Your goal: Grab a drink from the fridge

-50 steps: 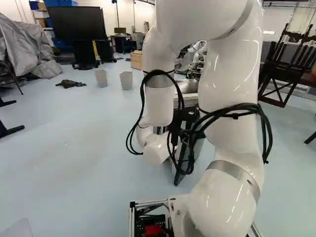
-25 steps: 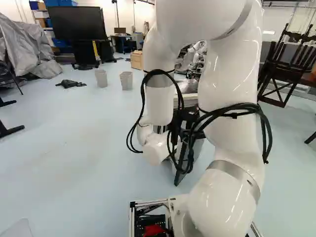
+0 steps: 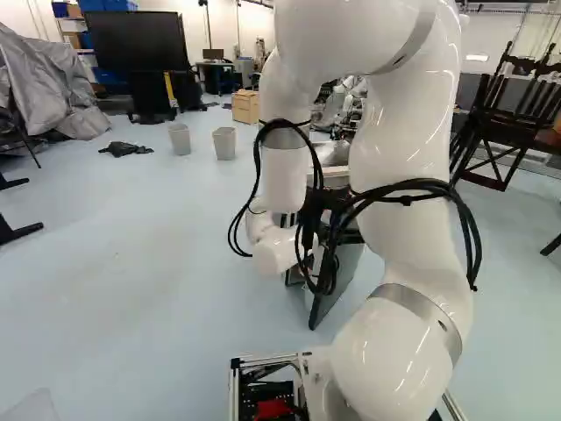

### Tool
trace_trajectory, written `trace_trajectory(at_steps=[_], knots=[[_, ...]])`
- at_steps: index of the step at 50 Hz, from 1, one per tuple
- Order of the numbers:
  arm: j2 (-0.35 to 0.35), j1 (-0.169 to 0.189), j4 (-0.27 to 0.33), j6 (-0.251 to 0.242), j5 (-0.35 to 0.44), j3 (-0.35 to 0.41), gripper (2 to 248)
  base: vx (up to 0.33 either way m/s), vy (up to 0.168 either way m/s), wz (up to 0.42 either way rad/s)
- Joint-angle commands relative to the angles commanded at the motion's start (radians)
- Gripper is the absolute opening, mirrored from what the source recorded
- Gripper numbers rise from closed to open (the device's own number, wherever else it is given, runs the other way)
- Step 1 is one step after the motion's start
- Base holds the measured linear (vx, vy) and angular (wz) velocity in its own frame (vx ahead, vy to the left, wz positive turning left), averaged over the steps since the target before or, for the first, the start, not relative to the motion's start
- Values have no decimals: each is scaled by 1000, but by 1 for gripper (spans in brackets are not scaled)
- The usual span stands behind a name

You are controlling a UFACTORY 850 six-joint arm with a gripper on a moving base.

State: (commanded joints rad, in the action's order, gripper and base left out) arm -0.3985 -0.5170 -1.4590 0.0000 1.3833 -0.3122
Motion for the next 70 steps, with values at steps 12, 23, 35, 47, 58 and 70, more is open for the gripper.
trace_trajectory(at_steps=[12, 23, 35, 47, 58, 70], knots=[[-8, 60, -12, 0, 2, -19, 247, 0, 0, 0], [-15, 119, -24, 0, 8, -33, 247, 0, 0, 0], [-22, 185, -36, 0, 14, -50, 247, 0, 0, 0], [-28, 251, -48, 0, 21, -64, 247, 0, 0, 0], [-34, 316, -60, 0, 27, -76, 247, 0, 0, 0], [-41, 390, -72, 0, 33, -93, 247, 0, 0, 0]])
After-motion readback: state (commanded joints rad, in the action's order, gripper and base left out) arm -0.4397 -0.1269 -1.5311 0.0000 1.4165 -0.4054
